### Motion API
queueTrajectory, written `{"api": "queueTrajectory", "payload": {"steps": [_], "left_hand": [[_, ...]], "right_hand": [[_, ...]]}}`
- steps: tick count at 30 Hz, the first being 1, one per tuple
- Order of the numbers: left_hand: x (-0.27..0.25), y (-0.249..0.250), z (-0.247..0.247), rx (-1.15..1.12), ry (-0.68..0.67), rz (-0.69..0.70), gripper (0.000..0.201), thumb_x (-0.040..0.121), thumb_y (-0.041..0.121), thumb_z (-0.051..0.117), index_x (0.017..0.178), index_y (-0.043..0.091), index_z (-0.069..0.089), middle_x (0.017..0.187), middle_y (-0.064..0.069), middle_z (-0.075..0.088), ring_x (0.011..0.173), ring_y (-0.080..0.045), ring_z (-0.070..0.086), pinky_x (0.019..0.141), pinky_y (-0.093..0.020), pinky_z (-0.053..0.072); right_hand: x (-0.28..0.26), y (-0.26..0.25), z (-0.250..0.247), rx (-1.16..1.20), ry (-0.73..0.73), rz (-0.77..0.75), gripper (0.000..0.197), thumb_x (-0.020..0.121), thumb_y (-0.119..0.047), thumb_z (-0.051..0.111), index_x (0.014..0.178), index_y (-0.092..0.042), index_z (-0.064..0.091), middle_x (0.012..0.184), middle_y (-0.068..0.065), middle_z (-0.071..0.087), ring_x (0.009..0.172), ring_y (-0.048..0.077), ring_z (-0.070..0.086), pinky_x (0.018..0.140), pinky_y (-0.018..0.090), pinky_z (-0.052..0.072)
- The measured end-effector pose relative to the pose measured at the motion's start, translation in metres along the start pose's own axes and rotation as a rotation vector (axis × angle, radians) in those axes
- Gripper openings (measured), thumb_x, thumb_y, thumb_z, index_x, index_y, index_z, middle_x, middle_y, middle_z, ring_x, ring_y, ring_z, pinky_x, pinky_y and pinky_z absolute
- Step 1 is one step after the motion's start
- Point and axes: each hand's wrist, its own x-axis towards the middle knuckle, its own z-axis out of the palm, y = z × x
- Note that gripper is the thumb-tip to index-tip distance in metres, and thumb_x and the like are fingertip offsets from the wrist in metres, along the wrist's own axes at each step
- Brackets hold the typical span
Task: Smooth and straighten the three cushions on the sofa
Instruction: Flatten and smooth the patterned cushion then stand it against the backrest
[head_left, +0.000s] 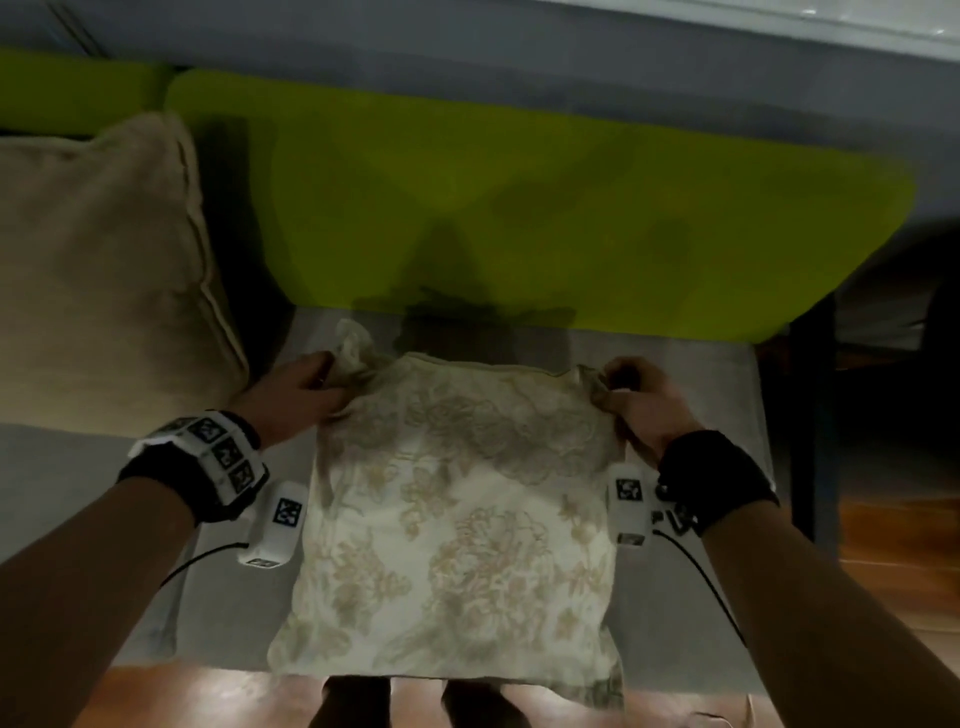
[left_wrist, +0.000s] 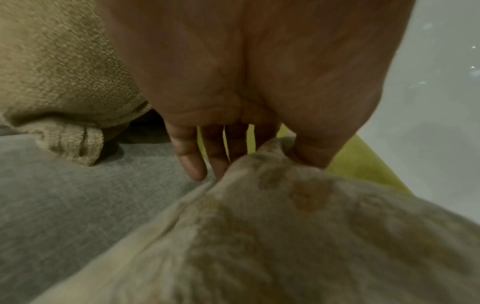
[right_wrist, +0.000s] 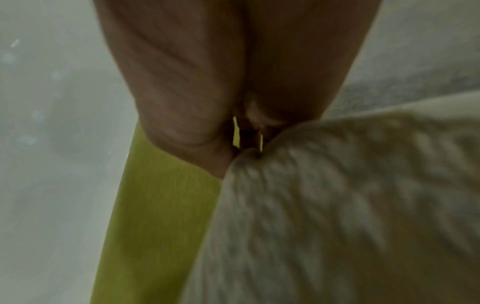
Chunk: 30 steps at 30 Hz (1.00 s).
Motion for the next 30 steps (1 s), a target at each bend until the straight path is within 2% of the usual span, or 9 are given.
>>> {"api": "queueTrajectory", "payload": {"steps": [2, 5, 8, 10, 14, 20, 22, 26, 30], "left_hand": [[0.001, -0.008, 0.005, -0.088, 0.090, 0.040, 0.043, 0.057, 0.060, 0.065, 0.076, 0.026, 0.046, 0.081, -0.002, 0.051, 0.084, -0.017, 0.047, 0.067, -0.032, 0.038], [0.005, -0.015, 0.013, -0.129, 0.146, 0.108, 0.037, 0.063, 0.062, 0.070, 0.077, 0.034, 0.051, 0.069, 0.005, 0.054, 0.065, -0.014, 0.049, 0.061, -0.032, 0.040], [0.008, -0.006, 0.019, -0.200, 0.141, 0.110, 0.026, 0.082, 0.030, 0.078, 0.090, 0.036, 0.054, 0.082, 0.010, 0.060, 0.074, -0.013, 0.057, 0.062, -0.028, 0.046], [0.009, 0.002, 0.022, -0.120, 0.127, 0.129, 0.015, 0.087, 0.028, 0.072, 0.093, 0.033, 0.059, 0.088, 0.009, 0.062, 0.078, -0.009, 0.059, 0.064, -0.022, 0.050], [0.015, 0.002, 0.023, -0.122, 0.197, 0.047, 0.031, 0.092, 0.041, 0.065, 0.091, 0.010, 0.062, 0.082, -0.006, 0.064, 0.077, -0.021, 0.060, 0.076, -0.041, 0.048], [0.020, -0.012, 0.022, 0.080, 0.340, -0.035, 0.040, 0.092, 0.052, 0.059, 0.092, 0.011, 0.057, 0.084, -0.015, 0.060, 0.082, -0.034, 0.057, 0.073, -0.041, 0.046], [0.019, -0.011, 0.023, 0.059, 0.360, -0.046, 0.043, 0.092, 0.051, 0.058, 0.086, 0.008, 0.054, 0.078, -0.015, 0.057, 0.078, -0.034, 0.055, 0.067, -0.038, 0.040], [0.021, -0.021, 0.021, -0.173, 0.315, -0.085, 0.043, 0.088, 0.053, 0.062, 0.092, 0.011, 0.054, 0.088, -0.014, 0.063, 0.081, -0.031, 0.059, 0.074, -0.047, 0.050], [0.016, -0.012, 0.018, -0.573, 0.179, -0.141, 0.027, 0.089, 0.052, 0.061, 0.097, 0.026, 0.067, 0.092, 0.000, 0.066, 0.083, -0.019, 0.060, 0.072, -0.034, 0.047]], "right_hand": [[0.000, 0.000, -0.010, 0.310, 0.055, 0.004, 0.031, 0.090, 0.017, 0.058, 0.096, -0.014, 0.062, 0.095, 0.008, 0.060, 0.078, 0.020, 0.061, 0.067, 0.028, 0.054], [0.005, -0.003, -0.032, 0.390, 0.217, -0.017, 0.026, 0.096, 0.007, 0.057, 0.106, -0.016, 0.064, 0.096, 0.006, 0.059, 0.085, 0.021, 0.059, 0.080, 0.033, 0.051], [0.000, -0.006, -0.040, 0.085, -0.025, 0.178, 0.024, 0.101, -0.027, 0.061, 0.123, -0.017, 0.066, 0.109, 0.004, 0.071, 0.095, 0.023, 0.065, 0.083, 0.037, 0.053], [-0.005, -0.007, -0.034, -0.039, -0.238, 0.249, 0.028, 0.099, -0.034, 0.065, 0.122, -0.021, 0.069, 0.114, 0.001, 0.075, 0.102, 0.019, 0.070, 0.085, 0.034, 0.054], [-0.008, -0.013, -0.021, -0.078, -0.182, 0.075, 0.004, 0.095, -0.015, 0.071, 0.097, -0.019, 0.070, 0.097, 0.004, 0.072, 0.090, 0.020, 0.068, 0.076, 0.032, 0.054], [-0.002, -0.012, -0.023, -0.692, 0.024, -0.282, 0.036, 0.088, -0.049, 0.075, 0.074, -0.031, 0.047, 0.075, -0.005, 0.051, 0.065, 0.012, 0.048, 0.055, 0.029, 0.034], [-0.002, -0.007, -0.026, -0.506, -0.029, -0.233, 0.031, 0.090, -0.052, 0.071, 0.078, -0.029, 0.055, 0.085, -0.002, 0.057, 0.076, 0.015, 0.057, 0.064, 0.028, 0.046], [-0.007, -0.001, -0.039, 0.387, -0.243, 0.251, 0.033, 0.103, -0.037, 0.055, 0.088, -0.009, 0.058, 0.096, 0.018, 0.054, 0.094, 0.031, 0.058, 0.085, 0.040, 0.057], [-0.009, -0.003, -0.056, 0.177, -0.242, 0.190, 0.015, 0.095, -0.006, 0.067, 0.109, -0.006, 0.065, 0.101, 0.017, 0.068, 0.092, 0.029, 0.069, 0.088, 0.043, 0.060]]}}
